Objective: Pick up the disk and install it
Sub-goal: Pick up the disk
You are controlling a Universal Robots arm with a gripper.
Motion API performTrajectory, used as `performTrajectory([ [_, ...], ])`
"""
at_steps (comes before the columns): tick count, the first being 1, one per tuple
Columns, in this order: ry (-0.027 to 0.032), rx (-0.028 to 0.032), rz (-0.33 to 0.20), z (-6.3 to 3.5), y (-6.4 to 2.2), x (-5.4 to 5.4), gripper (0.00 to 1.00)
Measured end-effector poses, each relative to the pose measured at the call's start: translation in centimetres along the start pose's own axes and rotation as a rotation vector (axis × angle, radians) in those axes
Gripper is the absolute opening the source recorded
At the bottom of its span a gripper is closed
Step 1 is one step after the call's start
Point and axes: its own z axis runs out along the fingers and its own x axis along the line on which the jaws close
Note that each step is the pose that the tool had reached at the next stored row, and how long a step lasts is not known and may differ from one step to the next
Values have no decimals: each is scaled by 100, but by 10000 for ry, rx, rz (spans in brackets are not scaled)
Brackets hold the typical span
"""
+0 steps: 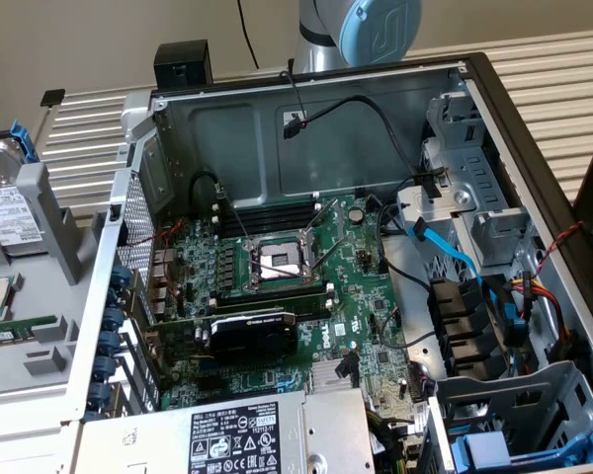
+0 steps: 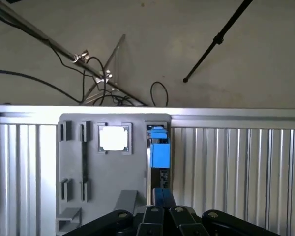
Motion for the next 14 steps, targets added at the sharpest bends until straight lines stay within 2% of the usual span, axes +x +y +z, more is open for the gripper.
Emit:
performTrajectory([
  [2,-3,4,-185,0,1,0,11],
  [9,-3,3,-186,0,1,0,12],
  [10,-4,2,-186,0,1,0,18],
  [11,-3,0,-186,0,1,0,18],
  [13,-4,0,-186,0,1,0,30],
  [14,-4,0,-186,1,1,0,30],
])
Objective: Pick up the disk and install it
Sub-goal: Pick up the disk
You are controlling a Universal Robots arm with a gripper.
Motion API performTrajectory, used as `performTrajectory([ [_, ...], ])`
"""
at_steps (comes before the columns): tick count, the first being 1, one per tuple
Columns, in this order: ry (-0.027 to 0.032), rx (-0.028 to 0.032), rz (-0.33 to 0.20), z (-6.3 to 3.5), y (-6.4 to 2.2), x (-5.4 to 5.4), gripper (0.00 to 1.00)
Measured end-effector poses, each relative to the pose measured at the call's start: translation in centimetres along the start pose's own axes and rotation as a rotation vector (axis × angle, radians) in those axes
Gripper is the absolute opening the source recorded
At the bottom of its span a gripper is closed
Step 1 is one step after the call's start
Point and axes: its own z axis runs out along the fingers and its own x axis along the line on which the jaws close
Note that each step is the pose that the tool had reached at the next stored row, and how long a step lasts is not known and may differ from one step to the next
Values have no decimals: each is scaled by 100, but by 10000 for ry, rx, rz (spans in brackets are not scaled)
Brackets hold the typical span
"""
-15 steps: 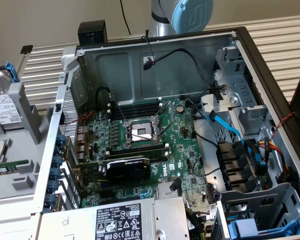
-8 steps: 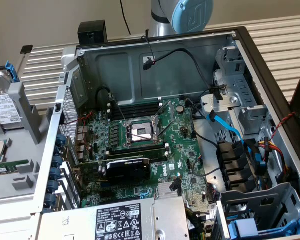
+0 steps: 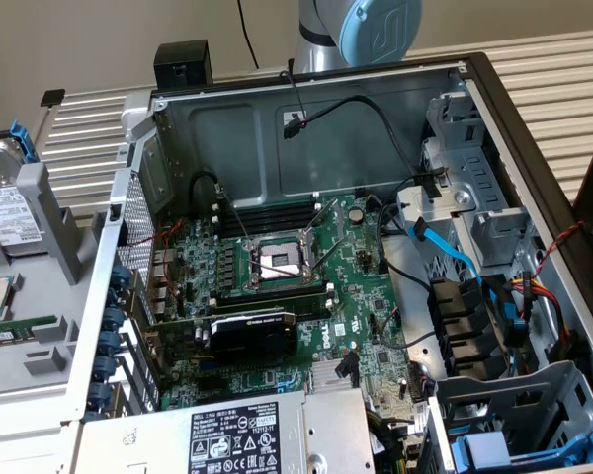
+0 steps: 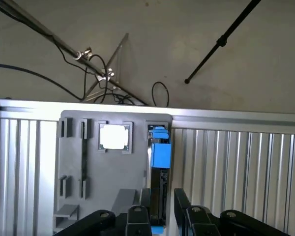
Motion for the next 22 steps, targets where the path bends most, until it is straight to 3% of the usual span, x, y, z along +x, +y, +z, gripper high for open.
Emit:
performTrajectory([
  [5,0,-3,0,11,0,0,54],
  [10,79,-8,-1,56,35,-4,54],
  [14,88,-8,-1,68,134,-8,54],
  [17,91,-7,-6,109,148,-9,56],
  [18,91,-7,-7,127,156,-10,62],
  [22,91,-15,-53,198,194,-13,62],
])
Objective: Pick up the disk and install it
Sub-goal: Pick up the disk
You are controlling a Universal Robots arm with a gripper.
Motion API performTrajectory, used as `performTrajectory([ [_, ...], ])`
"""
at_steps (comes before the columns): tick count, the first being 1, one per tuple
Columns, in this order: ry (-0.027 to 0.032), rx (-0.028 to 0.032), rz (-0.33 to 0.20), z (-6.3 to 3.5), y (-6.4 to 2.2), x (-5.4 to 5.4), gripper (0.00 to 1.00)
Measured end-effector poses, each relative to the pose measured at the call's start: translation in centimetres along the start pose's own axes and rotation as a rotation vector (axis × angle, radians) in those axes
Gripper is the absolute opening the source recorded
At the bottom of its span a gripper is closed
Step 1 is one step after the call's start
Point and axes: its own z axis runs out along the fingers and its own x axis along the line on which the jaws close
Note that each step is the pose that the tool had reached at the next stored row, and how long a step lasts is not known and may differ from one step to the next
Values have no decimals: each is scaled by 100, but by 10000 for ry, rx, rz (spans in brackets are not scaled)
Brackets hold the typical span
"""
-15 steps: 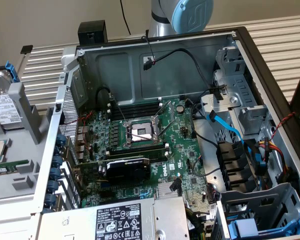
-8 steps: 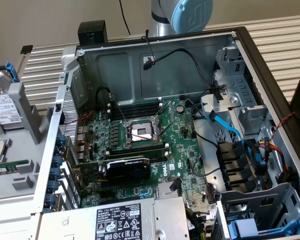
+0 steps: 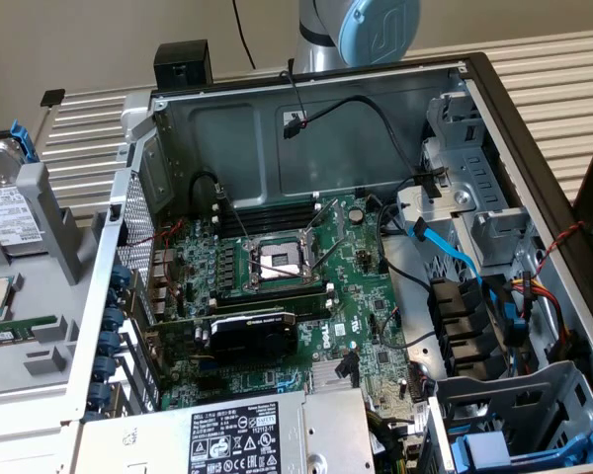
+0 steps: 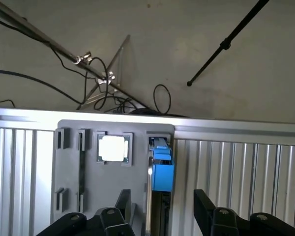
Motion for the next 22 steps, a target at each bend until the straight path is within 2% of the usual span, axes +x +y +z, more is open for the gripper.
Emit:
performTrajectory([
  [6,-3,-32,-72,110,22,-5,62],
  [9,-5,-68,-75,164,25,-3,62],
  [11,-7,-121,-77,200,26,5,62],
  [12,-9,-170,-79,212,26,15,62],
  [13,-12,-234,-81,222,26,28,62],
  [15,-21,-403,-87,236,5,63,62],
  [16,-24,-449,-89,247,-14,80,62],
  [17,-24,-465,-89,260,-31,90,62],
  [20,-29,-463,-89,317,-56,99,62],
  [22,-79,-475,-89,338,-57,92,62],
])
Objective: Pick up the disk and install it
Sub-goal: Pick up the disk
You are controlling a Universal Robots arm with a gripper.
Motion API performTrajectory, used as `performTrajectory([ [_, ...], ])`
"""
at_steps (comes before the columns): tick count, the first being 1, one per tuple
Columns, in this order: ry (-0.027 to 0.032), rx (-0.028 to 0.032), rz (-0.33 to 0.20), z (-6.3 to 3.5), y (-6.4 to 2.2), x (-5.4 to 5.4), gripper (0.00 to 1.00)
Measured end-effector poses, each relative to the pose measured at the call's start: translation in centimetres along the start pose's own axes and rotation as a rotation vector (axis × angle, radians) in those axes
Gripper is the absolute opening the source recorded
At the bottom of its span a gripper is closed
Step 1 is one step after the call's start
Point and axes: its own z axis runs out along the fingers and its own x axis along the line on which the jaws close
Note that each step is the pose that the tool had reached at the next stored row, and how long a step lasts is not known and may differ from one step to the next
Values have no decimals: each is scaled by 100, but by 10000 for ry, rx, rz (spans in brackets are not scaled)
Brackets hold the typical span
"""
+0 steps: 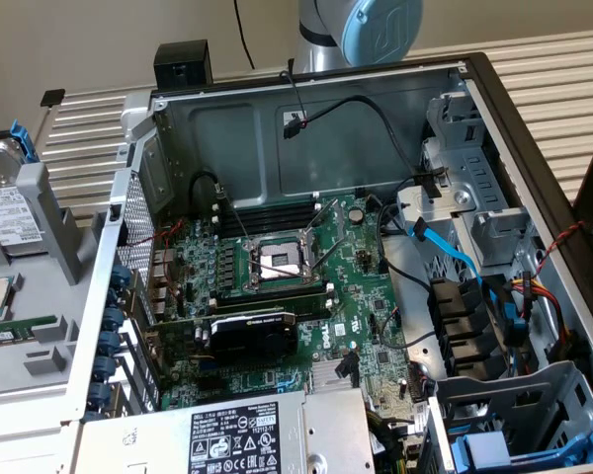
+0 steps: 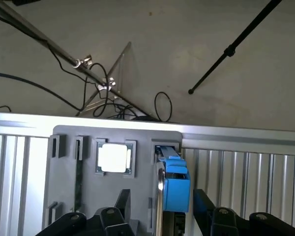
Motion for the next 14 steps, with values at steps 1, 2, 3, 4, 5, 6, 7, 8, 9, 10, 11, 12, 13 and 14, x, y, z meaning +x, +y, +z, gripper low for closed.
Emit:
performTrajectory([
  [1,-14,-11,-1,5,-1,-16,62],
  [2,-27,-8,-2,11,-1,-35,62],
  [3,-48,-7,-2,24,-1,-40,62],
  [4,-50,-10,-3,42,-2,-41,62],
  [5,-51,-16,-3,61,-2,-43,62],
  [6,-51,-17,-3,79,-1,-44,62],
  [7,-51,-18,-3,97,-1,-44,62],
  [8,-52,-18,-3,115,-1,-45,62],
  [9,-53,-18,-3,133,-2,-46,62],
  [10,-54,-18,-3,151,-1,-46,62],
  [11,-56,-18,-3,170,-1,-47,62],
  [12,-57,-17,-3,189,0,-47,62],
  [13,-58,-17,-3,207,1,-48,62],
  [14,-60,-17,-2,224,5,-49,62],
])
